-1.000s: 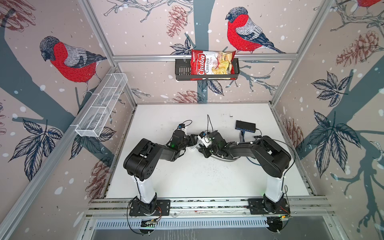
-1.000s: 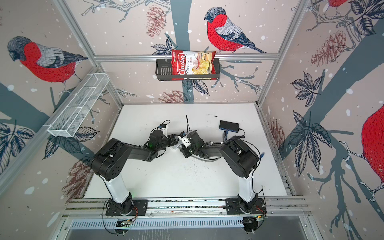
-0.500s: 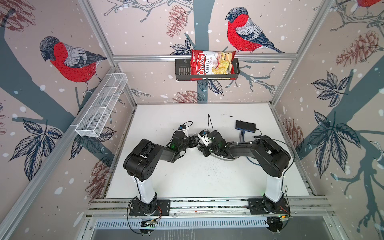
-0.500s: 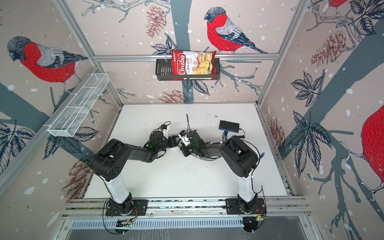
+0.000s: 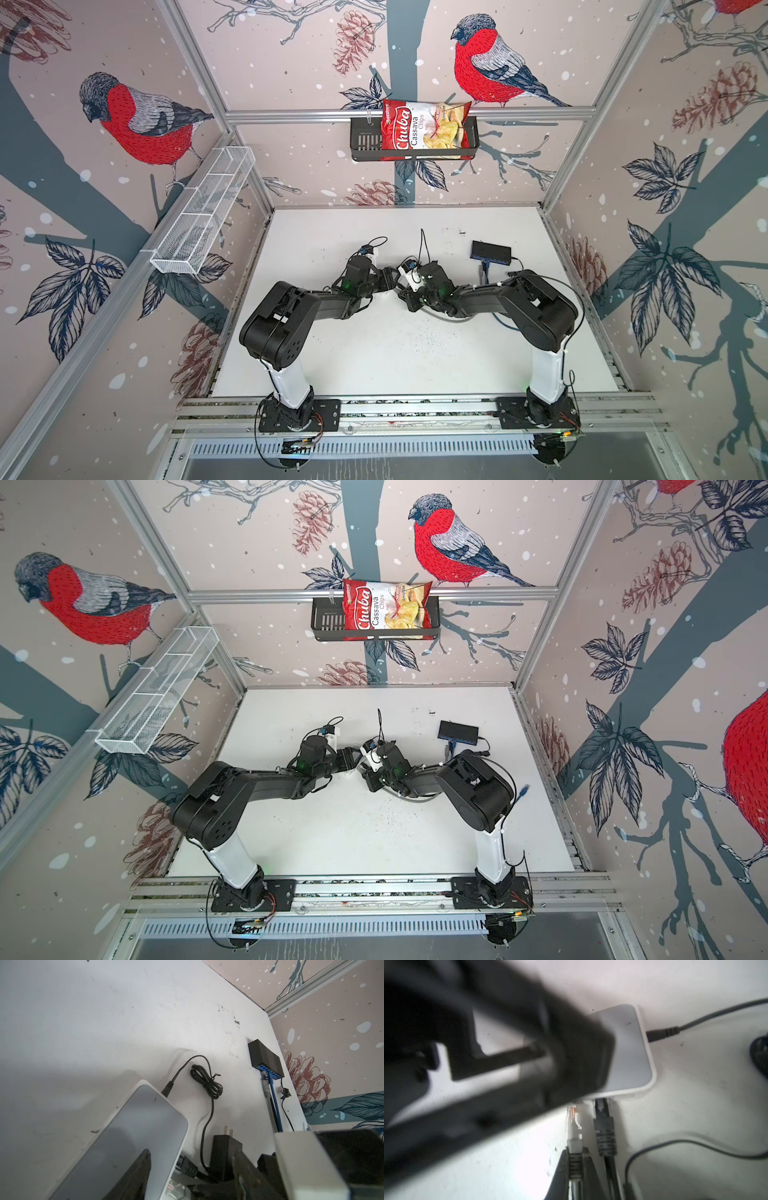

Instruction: Insert the plug into the switch port

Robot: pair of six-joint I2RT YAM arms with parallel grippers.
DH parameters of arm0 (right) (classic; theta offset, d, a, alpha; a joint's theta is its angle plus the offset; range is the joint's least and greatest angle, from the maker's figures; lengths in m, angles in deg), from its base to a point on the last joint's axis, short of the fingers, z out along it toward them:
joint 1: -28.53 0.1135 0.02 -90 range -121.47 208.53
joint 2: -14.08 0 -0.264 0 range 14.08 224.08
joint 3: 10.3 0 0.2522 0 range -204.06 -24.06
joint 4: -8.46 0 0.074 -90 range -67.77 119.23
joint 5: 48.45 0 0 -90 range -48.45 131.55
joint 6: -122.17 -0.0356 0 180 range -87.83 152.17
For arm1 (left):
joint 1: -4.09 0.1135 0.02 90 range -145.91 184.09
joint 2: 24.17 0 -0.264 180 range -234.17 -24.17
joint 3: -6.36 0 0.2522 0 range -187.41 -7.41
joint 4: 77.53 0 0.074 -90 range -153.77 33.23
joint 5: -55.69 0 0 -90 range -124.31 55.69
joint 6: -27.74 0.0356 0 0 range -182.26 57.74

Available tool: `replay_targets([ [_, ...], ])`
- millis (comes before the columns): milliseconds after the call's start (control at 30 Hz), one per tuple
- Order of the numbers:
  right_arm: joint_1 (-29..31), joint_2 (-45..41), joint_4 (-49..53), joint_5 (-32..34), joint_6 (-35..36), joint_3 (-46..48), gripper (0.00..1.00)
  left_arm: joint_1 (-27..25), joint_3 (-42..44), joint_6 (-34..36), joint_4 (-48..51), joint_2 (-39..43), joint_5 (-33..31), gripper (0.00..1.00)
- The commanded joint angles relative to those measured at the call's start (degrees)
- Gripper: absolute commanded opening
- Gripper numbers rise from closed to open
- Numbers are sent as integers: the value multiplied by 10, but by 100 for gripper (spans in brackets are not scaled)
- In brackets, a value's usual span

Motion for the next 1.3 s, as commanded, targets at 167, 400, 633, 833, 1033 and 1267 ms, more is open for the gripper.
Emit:
replay_targets([
  [167,-13,-56,-56,-121,25,67,11,-2,2,18,45,58,-5,62],
  [400,-29,-91,-39,-161,42,80,11,-2,27,121,138,138,-36,63],
  [633,-40,-126,36,-178,92,59,11,-2,51,286,199,236,-82,83],
  [833,-55,-147,96,-195,125,45,12,-3,86,447,161,294,-34,97],
  [1033,-66,-168,136,-212,138,34,11,-3,95,579,179,317,56,97],
  [1267,-68,-183,175,-225,148,23,12,-73,124,777,183,316,-10,96],
])
